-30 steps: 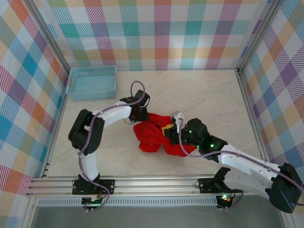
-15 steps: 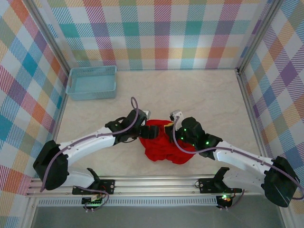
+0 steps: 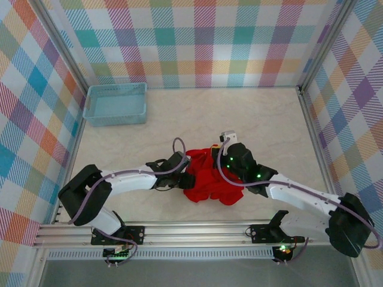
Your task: Fold the inside-out t-shirt
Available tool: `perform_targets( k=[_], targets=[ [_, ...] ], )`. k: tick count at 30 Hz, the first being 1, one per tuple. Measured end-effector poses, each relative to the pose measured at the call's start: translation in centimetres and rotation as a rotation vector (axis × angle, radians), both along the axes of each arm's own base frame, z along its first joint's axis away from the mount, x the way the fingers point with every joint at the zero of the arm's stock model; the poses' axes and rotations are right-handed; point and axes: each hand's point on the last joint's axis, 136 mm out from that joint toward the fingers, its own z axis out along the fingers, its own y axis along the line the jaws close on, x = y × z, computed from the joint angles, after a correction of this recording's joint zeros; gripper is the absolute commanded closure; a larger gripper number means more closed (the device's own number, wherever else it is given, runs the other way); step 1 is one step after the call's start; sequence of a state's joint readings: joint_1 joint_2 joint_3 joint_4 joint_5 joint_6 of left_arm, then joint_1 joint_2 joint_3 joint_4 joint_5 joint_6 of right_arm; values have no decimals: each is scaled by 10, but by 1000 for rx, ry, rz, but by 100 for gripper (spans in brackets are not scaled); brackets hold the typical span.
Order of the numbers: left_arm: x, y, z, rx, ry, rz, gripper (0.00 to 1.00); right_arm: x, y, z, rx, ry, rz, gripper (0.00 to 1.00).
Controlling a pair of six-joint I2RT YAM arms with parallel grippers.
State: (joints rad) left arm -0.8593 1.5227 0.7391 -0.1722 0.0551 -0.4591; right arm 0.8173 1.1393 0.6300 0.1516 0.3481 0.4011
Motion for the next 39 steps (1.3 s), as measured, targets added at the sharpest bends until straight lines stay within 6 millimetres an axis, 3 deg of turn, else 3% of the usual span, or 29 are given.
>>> perform_targets(
  k=[5,7,9,12,15,19,25,27,30,33,36,38,39],
  targets=[
    [-7,-11,7,21,-45,-66,72,28,-13,-35,-35,61,-91,100],
    [-2,-9,10,48,-73,-55,90,36,-19,-32,-25,66,-105,100],
    [6,-1,11,82,-93,-19,100,44,-20,-15,-10,31,-103,100],
    [20,19,9,108,-96,68,100,44,-16,29,31,-61,-65,100],
    [37,46,19,107,-123,172,100,31,-24,69,75,-149,-39,100],
    [58,76,63,33,-210,293,100,9,-45,113,131,-242,-26,100],
    [81,108,167,-135,-412,417,100,-22,-66,145,179,-324,-8,100],
    [78,107,191,-191,-454,404,100,-27,-70,137,183,-316,-10,100],
    [72,93,187,-235,-417,344,100,-28,-69,91,175,-217,-14,100],
    [60,78,139,-199,-310,291,100,-33,-62,8,133,-1,-3,100],
    [24,69,63,-75,-145,216,94,-53,-67,-75,45,267,-14,71],
    [-2,76,28,-9,-66,194,85,-65,-75,-101,-8,374,-36,54],
    [-10,81,20,7,-45,195,81,-68,-78,-104,-22,394,-43,50]
  ],
)
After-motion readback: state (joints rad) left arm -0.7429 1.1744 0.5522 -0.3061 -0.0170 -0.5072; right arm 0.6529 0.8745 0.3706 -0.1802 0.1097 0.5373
